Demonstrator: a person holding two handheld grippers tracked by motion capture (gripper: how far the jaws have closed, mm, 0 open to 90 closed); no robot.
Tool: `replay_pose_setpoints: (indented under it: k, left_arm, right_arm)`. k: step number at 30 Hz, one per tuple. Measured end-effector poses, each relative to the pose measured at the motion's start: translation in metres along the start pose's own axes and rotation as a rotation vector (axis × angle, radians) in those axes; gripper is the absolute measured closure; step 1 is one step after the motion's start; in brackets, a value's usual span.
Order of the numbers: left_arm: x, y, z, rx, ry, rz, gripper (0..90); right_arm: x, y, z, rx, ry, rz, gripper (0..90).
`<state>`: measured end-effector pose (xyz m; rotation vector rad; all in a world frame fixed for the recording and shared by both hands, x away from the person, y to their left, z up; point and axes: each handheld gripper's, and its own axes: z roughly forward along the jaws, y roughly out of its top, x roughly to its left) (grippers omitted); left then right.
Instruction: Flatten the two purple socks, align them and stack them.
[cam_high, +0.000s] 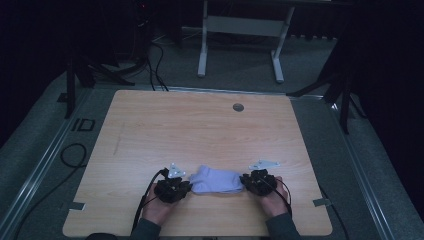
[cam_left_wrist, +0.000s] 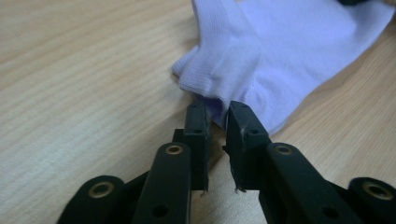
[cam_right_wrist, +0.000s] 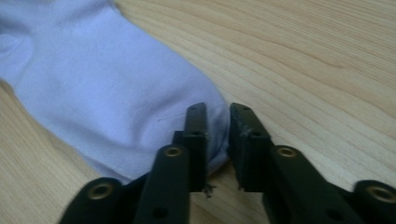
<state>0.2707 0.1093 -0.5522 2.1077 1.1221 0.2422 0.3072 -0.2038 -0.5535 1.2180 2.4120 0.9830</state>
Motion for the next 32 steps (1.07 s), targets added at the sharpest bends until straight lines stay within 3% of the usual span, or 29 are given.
replay_pose_setpoints:
  k: [8,13,21,32]
  left_arm:
    - [0.004,0.001,-0.005,-0.043,0.006,-0.015,68.8]
    - [0.011,0.002,-0.008,-0.063,0.026,-0.023,67.5]
    - [0.022,0.005,-0.007,-0.072,0.093,-0.032,65.9]
    - [0.034,0.008,0.002,-0.068,0.18,-0.056,64.8]
  right_arm:
    - [-0.004,0.0,-0.007,-0.067,0.006,0.029,63.9]
    - [-0.009,0.0,-0.016,-0.126,0.013,0.056,62.5]
    - [-0.023,-0.006,-0.02,-0.13,0.004,0.095,61.8]
    - [-0.046,-0.016,-0.023,-0.113,-0.044,0.139,61.2]
